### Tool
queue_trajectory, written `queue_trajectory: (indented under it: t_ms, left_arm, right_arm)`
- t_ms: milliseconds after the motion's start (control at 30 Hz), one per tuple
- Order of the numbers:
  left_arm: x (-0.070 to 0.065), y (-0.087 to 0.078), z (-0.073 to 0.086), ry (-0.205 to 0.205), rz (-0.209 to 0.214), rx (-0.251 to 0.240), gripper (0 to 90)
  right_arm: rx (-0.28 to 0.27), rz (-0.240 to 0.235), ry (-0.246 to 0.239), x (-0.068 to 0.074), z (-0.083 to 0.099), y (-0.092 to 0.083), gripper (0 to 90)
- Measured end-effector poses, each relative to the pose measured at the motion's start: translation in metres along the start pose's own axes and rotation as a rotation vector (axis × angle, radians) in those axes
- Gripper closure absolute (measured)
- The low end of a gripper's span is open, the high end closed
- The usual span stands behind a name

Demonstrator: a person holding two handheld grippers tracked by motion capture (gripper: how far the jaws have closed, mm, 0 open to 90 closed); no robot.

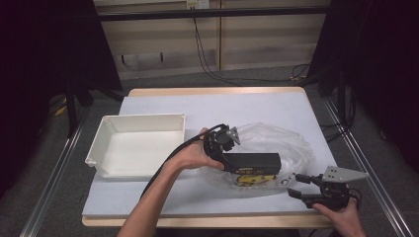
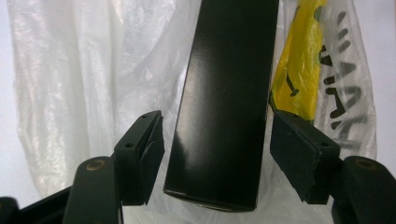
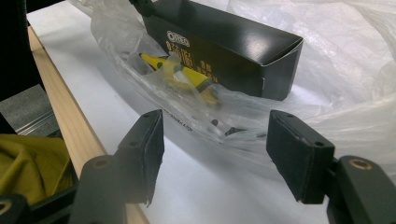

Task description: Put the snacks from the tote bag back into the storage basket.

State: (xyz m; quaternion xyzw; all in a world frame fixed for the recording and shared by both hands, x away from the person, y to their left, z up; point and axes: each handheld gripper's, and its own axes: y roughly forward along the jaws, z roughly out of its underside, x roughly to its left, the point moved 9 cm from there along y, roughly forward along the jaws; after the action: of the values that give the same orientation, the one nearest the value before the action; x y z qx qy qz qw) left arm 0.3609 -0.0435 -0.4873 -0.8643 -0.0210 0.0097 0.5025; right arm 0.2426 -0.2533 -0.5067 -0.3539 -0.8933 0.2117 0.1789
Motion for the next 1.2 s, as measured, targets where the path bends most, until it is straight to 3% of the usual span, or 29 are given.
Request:
queue_trajectory:
  t_ms: [200,267,500,767,900,967,1200]
  left_arm:
    - [-0.002,0.007,0.005,0.018,0.020,0.057,34.8]
    - [-0.003,0.011,0.005,0.002,0.010,0.047,35.6]
    - [-0.004,0.019,0.006,0.015,0.023,0.072,35.6]
    - [-0.003,0.030,0.013,0.030,0.045,0.144,35.1]
    - [-0.005,0.029,0.012,0.032,0.044,0.135,41.6]
    - [-0.004,0.028,0.011,0.031,0.032,0.130,42.2]
    - [-0.006,0.023,0.009,0.026,0.049,0.128,42.9]
  right_arm:
    - [0.000,-0.004,0.000,-0.001,0.001,0.000,35.5]
    - [0.004,-0.004,-0.002,-0.001,0.001,0.001,35.4]
    - [0.020,-0.013,0.000,-0.001,0.004,0.004,34.9]
    - [0.014,-0.008,0.001,-0.001,0.004,0.003,34.6]
    - [0.018,-0.008,0.003,0.000,0.005,0.002,34.6]
    - [0.016,-0.008,0.000,-0.001,0.005,0.002,34.6]
    - [0.014,-0.002,0.002,-0.002,0.005,0.002,34.6]
